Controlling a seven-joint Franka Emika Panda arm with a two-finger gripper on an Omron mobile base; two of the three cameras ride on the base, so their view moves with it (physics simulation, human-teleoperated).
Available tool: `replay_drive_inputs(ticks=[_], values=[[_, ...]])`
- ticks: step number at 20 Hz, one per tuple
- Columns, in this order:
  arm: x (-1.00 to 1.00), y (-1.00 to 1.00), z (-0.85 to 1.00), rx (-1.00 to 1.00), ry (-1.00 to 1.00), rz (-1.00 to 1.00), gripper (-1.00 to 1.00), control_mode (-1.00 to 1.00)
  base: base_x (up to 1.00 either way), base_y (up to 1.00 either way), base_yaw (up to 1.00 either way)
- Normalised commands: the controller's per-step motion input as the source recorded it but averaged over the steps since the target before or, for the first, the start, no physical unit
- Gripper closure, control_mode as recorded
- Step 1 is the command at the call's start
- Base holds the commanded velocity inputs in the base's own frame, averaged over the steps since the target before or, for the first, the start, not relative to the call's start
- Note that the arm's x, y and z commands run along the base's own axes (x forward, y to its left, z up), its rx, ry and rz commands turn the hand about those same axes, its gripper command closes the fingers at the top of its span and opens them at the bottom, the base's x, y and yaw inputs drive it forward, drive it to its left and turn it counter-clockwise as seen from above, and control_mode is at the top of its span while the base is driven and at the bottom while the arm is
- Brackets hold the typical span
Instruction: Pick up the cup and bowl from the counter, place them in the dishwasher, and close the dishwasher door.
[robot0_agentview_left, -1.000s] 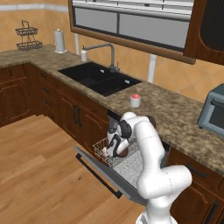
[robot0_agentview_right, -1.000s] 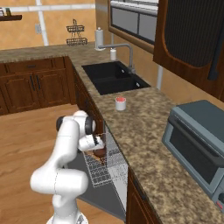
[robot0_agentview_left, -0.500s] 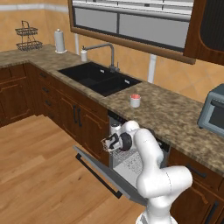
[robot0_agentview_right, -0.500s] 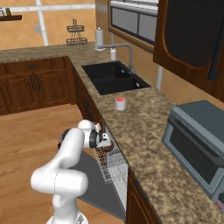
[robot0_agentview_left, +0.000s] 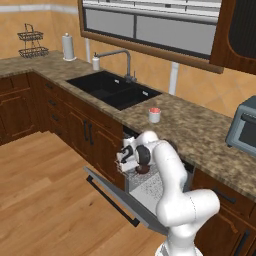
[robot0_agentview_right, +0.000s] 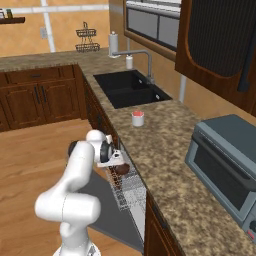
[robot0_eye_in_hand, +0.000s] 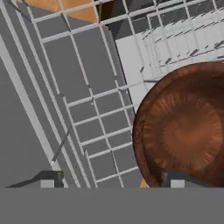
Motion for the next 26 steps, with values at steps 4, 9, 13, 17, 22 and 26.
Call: replay_drive_inputs(ticks=[4, 9, 13, 17, 22, 26], values=[[-1.00, 0.41, 0.24, 0.00, -0.12, 0.00, -1.00, -1.00, 0.00, 0.00, 0.00], [-0.81, 0.25, 0.99, 0.00, -0.33, 0.00, -1.00, -1.00, 0.00, 0.00, 0.00], [-0.58, 0.12, 1.00, 0.00, -0.40, 0.02, -1.00, -1.00, 0.00, 0.00, 0.00], [-0.56, 0.11, 1.00, 0.00, -0.45, 0.02, -1.00, -1.00, 0.00, 0.00, 0.00], [-0.27, 0.03, 1.00, 0.00, -0.39, 0.00, -1.00, -1.00, 0.00, 0.00, 0.00], [0.00, 0.03, 1.00, 0.00, -0.21, 0.00, -1.00, -1.00, 0.00, 0.00, 0.00]])
